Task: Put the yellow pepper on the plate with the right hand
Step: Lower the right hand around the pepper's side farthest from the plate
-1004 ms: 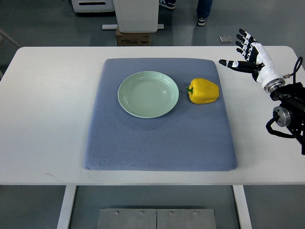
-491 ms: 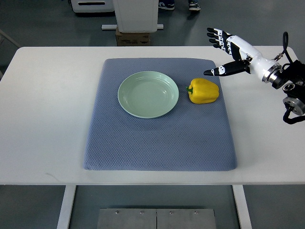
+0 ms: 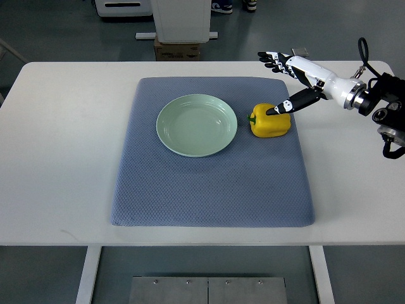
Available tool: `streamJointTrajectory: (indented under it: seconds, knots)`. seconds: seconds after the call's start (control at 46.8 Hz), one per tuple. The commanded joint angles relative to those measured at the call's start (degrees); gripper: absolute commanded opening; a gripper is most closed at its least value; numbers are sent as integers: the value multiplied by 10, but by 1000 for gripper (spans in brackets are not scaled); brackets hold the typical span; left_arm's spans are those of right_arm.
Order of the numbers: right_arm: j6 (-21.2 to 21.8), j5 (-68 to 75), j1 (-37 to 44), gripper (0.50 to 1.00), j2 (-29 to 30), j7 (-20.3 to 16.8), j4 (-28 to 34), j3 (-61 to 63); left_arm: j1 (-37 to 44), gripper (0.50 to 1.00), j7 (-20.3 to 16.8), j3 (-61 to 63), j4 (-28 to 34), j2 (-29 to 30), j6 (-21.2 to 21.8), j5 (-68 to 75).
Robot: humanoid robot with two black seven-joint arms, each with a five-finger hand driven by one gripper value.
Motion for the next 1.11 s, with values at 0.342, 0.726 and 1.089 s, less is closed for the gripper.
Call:
streamJointTrajectory:
  seconds: [0.342,0.726,1.089]
  knots:
    - [-129,-33,-2,995,38,0,-5,-101,0,1000,0,0,0,0,0,0]
    - [-163,-34,6,995,96,0,-47,-151,0,1000,0,0,0,0,0,0]
    - [-163,-34,4,995,131,0,-108,-196,0,1000,0,0,0,0,1,0]
